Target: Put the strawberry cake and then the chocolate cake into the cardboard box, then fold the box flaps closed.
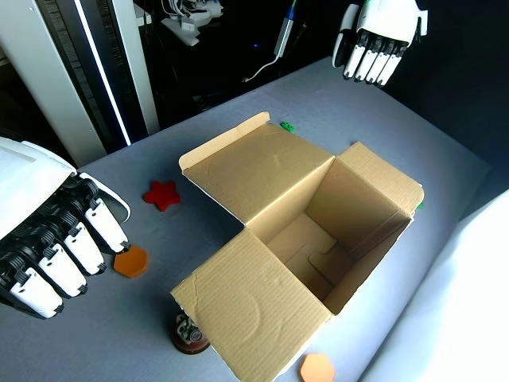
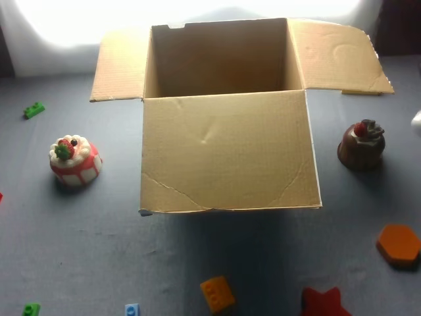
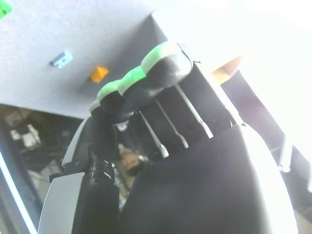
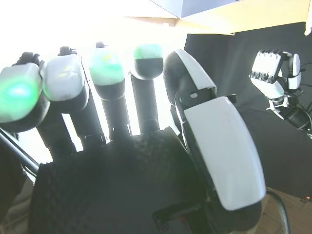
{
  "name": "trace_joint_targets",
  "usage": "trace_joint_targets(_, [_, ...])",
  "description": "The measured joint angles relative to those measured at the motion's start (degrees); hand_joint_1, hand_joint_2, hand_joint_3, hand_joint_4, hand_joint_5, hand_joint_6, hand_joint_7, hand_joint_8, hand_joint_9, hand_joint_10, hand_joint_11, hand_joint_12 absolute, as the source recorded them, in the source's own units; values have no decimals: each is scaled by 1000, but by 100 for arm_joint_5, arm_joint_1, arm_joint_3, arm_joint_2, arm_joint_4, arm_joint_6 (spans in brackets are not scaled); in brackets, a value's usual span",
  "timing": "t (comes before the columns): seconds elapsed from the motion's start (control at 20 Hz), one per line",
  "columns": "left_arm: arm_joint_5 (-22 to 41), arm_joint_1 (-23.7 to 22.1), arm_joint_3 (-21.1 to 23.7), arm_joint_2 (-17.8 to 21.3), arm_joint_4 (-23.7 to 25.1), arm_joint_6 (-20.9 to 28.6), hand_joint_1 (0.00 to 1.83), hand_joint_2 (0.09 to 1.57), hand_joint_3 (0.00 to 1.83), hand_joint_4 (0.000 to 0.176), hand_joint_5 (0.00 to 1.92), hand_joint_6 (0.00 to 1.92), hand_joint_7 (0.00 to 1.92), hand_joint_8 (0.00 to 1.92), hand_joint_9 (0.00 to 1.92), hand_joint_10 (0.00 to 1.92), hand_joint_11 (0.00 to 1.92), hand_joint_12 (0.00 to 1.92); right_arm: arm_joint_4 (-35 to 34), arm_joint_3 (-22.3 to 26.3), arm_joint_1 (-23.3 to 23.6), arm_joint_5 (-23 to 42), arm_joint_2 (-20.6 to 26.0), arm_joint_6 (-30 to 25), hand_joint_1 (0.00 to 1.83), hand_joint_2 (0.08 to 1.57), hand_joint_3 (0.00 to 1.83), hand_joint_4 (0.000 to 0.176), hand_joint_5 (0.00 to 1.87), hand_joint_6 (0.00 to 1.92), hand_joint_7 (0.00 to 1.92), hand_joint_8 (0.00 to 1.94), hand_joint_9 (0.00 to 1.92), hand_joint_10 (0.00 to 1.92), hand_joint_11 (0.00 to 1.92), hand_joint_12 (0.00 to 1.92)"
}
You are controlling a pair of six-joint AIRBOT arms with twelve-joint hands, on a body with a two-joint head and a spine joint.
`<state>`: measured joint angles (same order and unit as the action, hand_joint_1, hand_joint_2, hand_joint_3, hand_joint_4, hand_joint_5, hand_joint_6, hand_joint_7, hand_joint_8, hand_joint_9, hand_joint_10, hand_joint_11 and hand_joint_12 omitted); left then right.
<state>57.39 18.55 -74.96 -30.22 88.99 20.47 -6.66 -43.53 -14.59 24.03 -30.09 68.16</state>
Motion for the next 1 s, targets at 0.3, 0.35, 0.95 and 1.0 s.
trace_joint_targets(0.3, [-11,-57,66,-39,98,-4,187,1055,7,46,163,1,119,2,141,0,0,678,15,-2,0,20,0,2,197,1117,3,0,136,3,117,1,108,31,0,438])
trace_joint_targets(0.35, [26,-52,107,-50,131,-2,208,1067,9,52,166,1,134,4,158,5,0,703,22,0,0,11,0,2,171,1122,4,3,118,1,107,0,104,26,0,451])
trace_joint_targets(0.95, [94,-201,267,-63,557,39,1100,1040,0,46,56,6,62,3,106,1,0,620,-323,-2,2,-258,-2,9,1124,1067,2,38,2,0,3,0,3,0,0,5])
trace_joint_targets(1.0, [87,-201,302,-63,601,39,1076,1042,0,45,47,1,55,0,100,0,0,610,-323,-2,2,-258,-4,7,1131,1076,6,41,0,0,0,0,1,0,0,0])
